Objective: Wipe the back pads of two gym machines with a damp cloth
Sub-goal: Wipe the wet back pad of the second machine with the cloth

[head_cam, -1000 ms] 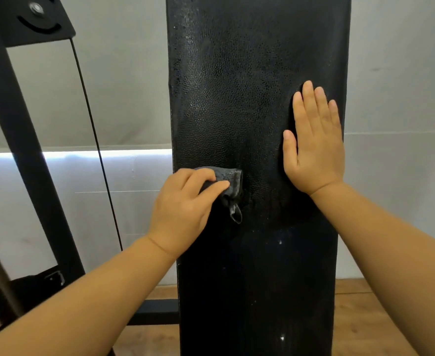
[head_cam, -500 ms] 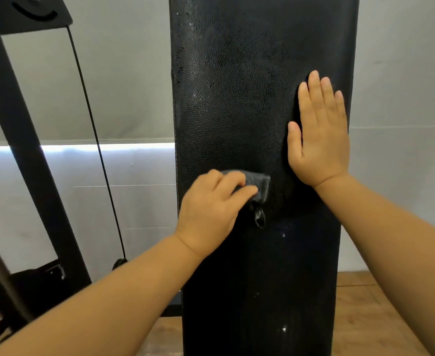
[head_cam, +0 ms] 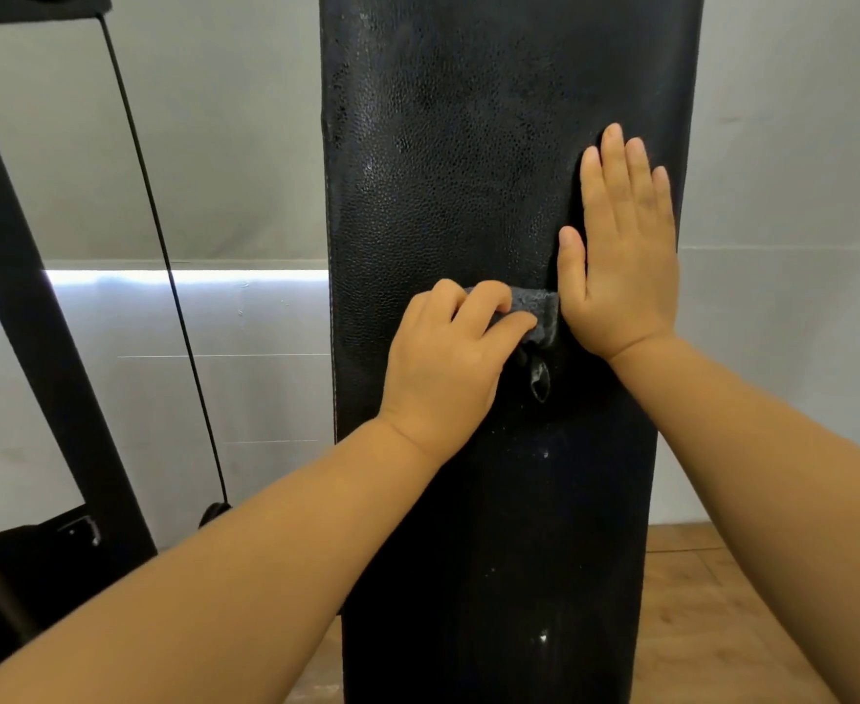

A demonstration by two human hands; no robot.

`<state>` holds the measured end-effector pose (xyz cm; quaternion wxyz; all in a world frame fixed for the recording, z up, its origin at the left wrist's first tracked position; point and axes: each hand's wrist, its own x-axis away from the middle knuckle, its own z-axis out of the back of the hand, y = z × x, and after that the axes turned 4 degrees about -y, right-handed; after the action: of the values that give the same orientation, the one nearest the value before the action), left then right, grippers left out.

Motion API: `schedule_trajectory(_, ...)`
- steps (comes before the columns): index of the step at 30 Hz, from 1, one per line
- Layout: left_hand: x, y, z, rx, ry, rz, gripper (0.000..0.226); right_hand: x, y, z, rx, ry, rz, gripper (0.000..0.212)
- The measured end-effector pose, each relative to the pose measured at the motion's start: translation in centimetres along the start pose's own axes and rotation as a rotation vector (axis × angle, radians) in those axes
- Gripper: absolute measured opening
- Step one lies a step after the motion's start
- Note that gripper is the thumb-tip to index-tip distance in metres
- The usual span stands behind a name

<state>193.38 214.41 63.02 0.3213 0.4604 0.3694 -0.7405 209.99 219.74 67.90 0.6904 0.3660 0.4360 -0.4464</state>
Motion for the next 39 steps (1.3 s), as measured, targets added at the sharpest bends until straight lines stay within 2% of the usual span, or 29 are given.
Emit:
schedule_trajectory(7,2.7,0.7,-0.4,0.011,-0.034,-0.062,0.026,0.0,-0.1,0.0,-0.006,0.013,-0.003,0.058)
schedule_trajectory(10,2.0,0.1,0.0,-0.014,-0.066,-0.153,0.034,0.0,-0.1,-0.1,-0.014,0.016,0.0,0.057)
schedule_trajectory(12,0.9,-0.3,0.2,-0.035,-0.078,-0.194,0.029,0.0,0.0,-0.1,-0.013,0.017,-0.001,0.057)
schedule_trajectory(17,-1.9,-0.3,-0.5,-0.075,-0.015,-0.107,0.019,-0.1,0.1,-0.1,-0.069,0.026,-0.018,0.055)
schedule_trajectory(21,-1.2,0.4,-0.5,-0.053,-0.008,-0.044,0.021,-0.1,0.1,0.0,-0.096,0.025,-0.029,0.054)
schedule_trajectory(28,3.5,-0.1,1.2,-0.041,-0.127,-0.135,0.023,-0.1,0.2,0.1,-0.094,0.004,-0.025,0.055)
schedule_trajectory(32,2.4,-1.7,1.7,-0.033,-0.148,-0.203,0.024,0.0,0.1,0.1,-0.085,-0.003,-0.029,0.056)
schedule_trajectory(39,2.4,-1.6,1.9,-0.036,-0.064,-0.015,0.024,0.0,-0.2,0.3,-0.04,-0.058,-0.048,0.056)
